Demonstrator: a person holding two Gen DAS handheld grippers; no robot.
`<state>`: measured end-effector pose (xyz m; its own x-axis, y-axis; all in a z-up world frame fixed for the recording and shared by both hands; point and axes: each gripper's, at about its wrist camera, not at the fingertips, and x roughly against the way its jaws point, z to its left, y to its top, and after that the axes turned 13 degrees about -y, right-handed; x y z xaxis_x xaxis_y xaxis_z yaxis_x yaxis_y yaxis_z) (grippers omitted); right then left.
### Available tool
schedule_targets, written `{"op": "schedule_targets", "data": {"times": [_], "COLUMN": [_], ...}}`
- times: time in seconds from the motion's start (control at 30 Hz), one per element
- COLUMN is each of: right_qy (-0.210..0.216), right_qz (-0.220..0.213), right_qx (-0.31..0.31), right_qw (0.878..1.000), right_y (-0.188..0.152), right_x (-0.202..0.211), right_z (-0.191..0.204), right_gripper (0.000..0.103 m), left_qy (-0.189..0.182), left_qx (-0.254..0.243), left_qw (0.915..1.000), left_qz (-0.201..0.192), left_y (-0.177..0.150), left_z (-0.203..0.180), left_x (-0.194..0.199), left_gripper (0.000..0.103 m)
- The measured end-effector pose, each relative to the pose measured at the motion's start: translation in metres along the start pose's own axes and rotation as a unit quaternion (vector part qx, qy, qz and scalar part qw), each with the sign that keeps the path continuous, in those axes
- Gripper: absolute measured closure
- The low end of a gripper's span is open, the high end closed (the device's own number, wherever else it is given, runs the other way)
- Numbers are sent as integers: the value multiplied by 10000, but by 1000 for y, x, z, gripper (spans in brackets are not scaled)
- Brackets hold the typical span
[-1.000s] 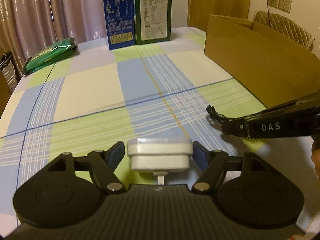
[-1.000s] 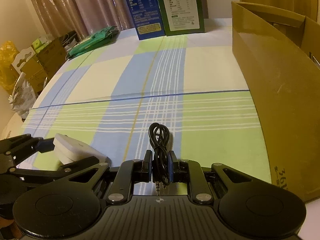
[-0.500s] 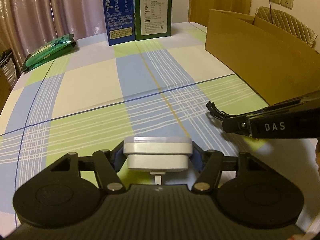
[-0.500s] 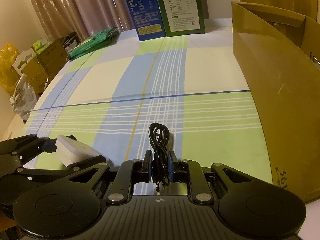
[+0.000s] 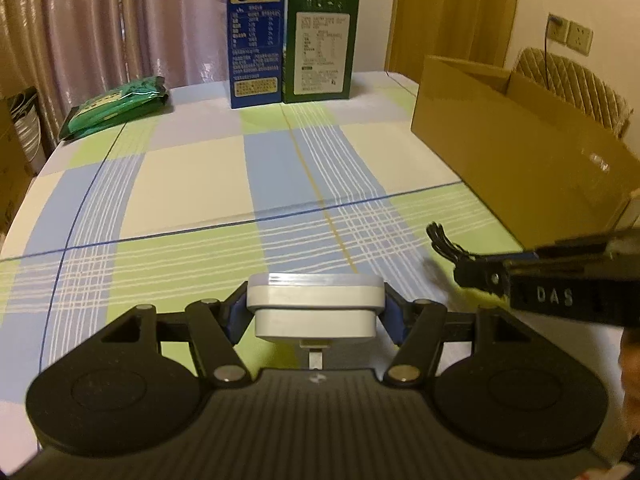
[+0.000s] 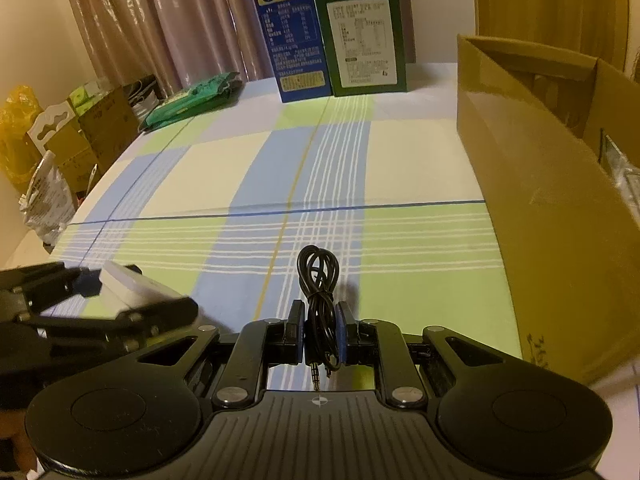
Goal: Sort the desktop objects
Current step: 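Carry the night light and cable over the cardboard box with both tools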
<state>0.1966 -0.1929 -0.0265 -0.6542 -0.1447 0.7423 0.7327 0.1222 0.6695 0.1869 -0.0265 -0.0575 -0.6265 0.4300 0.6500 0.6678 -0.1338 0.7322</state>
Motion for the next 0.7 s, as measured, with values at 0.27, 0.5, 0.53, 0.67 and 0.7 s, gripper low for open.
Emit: {"op": "schedule_targets", "data": {"times": [0.27,0.5,0.53,0.67,0.7], "right_qy": [-97,-33,-25,-25,-35], "right_qz": [-94,-212,-232,-319,-333], "right_qx": [-155,-310,-295,-321,-329], "right_qw": [9998,9993,9993,9990,9989], "right_y": [-14,-19,-19,-20,-20], "right_x": [36,71,76,94,98], "right_z": [-9,-14,-14,-16,-18], "right_gripper": [91,91,91,91,91], "left_qy": [36,94,101,112,109], "left_qx": [208,380,394,471,465], "left_qw": [9995,9987,9985,9978,9978], "left_qz": [-223,-340,-359,-442,-454], "left_y": [-4,-5,-6,-6,-6], "left_z": [-32,-57,-60,-69,-72], "left_x": [28,56,60,76,79], "left_gripper": [43,43,43,43,43]}}
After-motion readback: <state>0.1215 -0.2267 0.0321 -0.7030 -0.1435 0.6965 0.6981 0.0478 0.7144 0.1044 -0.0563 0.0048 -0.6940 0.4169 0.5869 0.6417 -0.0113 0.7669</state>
